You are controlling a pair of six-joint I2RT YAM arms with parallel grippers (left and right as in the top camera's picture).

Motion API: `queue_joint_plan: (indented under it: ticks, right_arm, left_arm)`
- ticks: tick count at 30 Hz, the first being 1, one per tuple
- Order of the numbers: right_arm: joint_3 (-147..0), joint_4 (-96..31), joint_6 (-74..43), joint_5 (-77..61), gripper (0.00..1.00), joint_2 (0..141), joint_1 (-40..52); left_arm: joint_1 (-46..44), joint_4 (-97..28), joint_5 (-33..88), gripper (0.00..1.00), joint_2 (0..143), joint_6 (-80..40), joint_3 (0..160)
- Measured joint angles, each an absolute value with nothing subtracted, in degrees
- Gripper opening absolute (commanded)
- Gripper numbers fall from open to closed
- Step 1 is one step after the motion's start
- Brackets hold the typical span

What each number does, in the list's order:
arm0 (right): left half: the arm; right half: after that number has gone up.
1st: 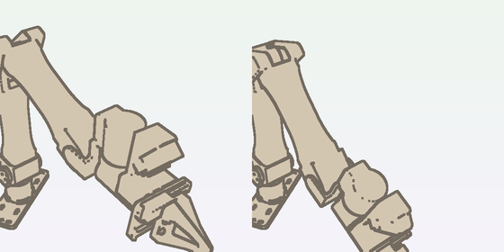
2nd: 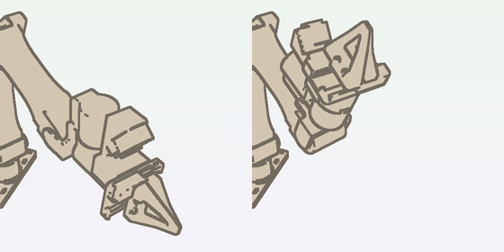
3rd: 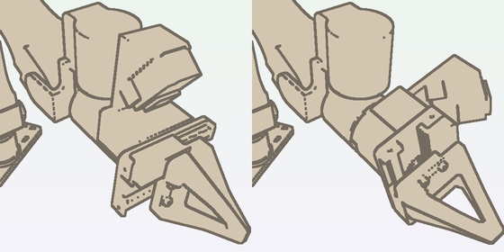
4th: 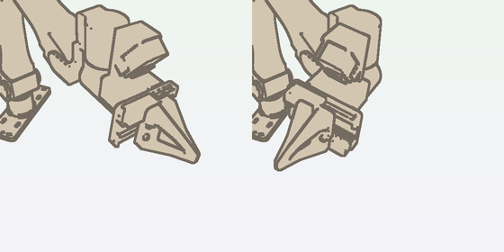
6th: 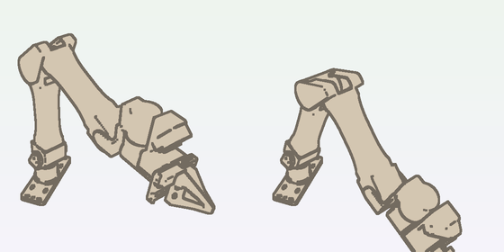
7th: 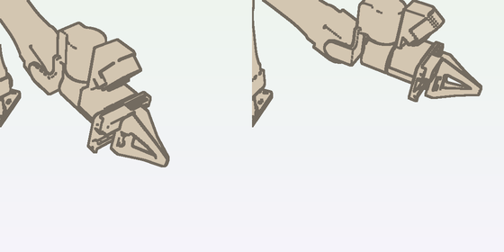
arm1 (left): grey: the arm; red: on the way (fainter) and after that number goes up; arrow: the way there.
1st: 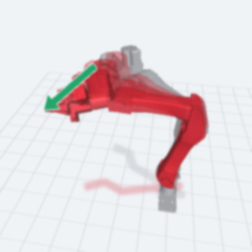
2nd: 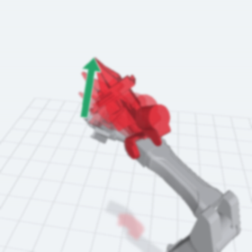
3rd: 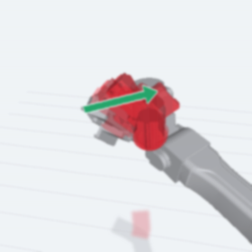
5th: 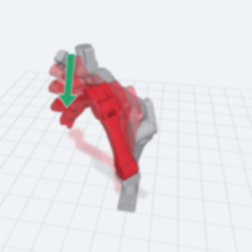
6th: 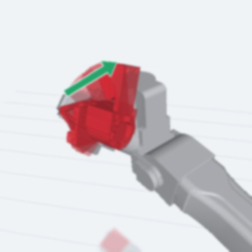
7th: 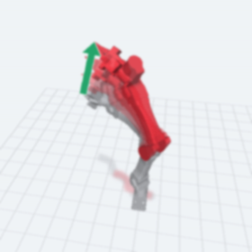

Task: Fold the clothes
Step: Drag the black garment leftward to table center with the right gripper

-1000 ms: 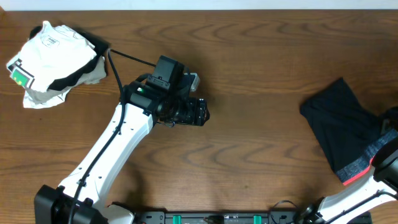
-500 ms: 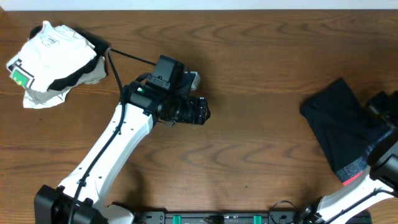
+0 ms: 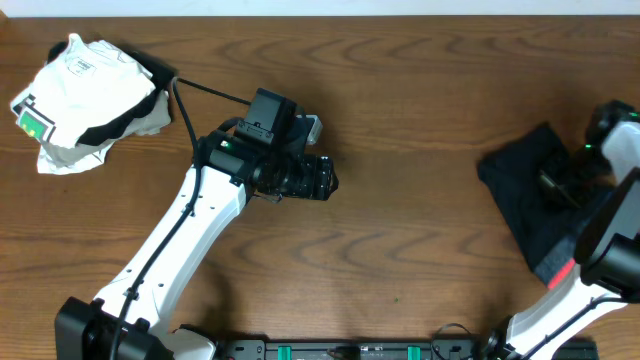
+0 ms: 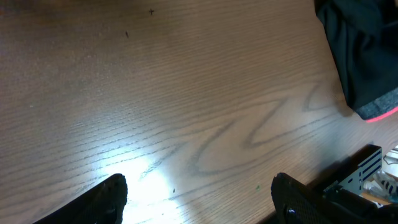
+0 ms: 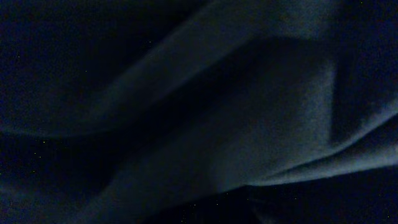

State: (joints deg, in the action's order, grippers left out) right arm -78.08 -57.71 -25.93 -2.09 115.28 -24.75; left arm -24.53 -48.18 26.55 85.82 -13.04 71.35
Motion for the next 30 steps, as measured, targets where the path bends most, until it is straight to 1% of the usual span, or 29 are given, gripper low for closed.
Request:
queue_joint_plan:
  ticks: [11, 16, 24, 30]
  right_arm:
    - [-74.91, -45.52, -28.08, -2.96, 0.01, 113.27, -11.29]
    - [-74.63, -40.93, -27.16, -5.63, 0.01, 113.3, -2.28]
    - [-74.39, -39.09, -22.24, -9.87, 0.01, 113.4, 12.43]
    - [-74.11, -41.36, -15.64, -16.82, 0.01, 113.54, 18.98]
  left_arm:
    - [-24.53, -47.79, 26.55, 0.76, 85.82, -13.04, 71.35]
    - [-24.53, -46.87, 26.55, 0.76, 85.82, -13.04, 71.35]
    - [-24.43, -46.83, 23.49, 0.76, 85.82, -13.04, 71.35]
    - [-21.89, -46.72, 21.34, 0.76, 85.82, -13.02, 71.35]
